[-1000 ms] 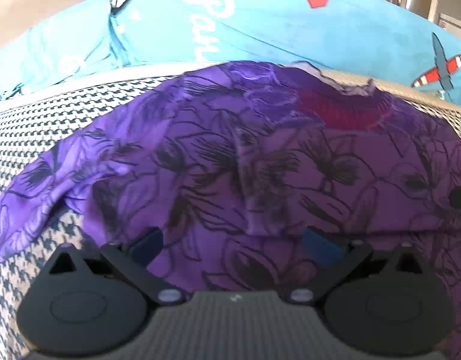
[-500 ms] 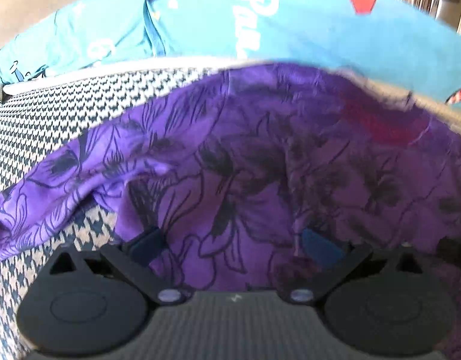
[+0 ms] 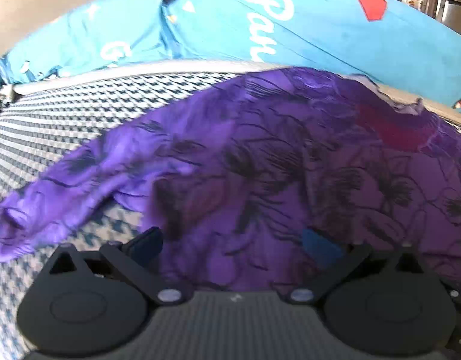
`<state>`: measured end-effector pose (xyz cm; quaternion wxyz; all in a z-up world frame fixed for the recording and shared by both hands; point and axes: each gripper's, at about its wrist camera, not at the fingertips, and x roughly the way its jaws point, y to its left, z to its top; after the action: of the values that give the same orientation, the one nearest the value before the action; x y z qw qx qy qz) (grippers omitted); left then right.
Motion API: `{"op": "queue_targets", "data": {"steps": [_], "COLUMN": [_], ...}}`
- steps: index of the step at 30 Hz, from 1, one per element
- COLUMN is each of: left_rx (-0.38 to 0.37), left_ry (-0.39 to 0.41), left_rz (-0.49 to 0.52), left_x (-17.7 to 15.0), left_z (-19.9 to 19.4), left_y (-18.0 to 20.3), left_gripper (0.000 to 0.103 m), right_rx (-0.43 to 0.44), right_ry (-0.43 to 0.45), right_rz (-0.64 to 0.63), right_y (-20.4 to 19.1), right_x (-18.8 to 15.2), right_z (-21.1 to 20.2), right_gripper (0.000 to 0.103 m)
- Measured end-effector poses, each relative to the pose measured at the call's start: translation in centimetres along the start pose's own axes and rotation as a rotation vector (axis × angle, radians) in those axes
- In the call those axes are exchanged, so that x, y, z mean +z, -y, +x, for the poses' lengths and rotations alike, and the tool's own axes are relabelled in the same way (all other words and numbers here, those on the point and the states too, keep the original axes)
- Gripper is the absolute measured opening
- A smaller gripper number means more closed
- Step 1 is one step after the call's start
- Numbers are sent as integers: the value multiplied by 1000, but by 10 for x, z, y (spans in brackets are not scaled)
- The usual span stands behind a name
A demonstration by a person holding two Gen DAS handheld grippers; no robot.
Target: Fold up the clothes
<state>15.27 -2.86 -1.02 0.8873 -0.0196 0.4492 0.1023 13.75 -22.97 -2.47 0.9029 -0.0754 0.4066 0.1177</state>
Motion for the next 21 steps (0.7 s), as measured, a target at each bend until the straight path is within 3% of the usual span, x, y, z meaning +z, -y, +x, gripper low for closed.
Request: {"op": "queue_targets", "data": {"steps": [8, 16, 21], "left_rx": [110, 193, 285], "left_ry": [12, -50, -60], "left_rz": [-111, -279, -384], "left_x": [0, -2, -8], "left_z": [-11, -9, -14], "left_y": [-53, -108, -143], "left_gripper": [103, 103, 103], "right_rx": [-13, -16, -19], "right_ry": [-14, -17, -18], "right_rz": [-3, -10, -12], "right_y": [-6, -10, -10], "right_x": [1, 1, 1], "right_z": [3, 7, 8], "right_gripper": [94, 101, 103]}}
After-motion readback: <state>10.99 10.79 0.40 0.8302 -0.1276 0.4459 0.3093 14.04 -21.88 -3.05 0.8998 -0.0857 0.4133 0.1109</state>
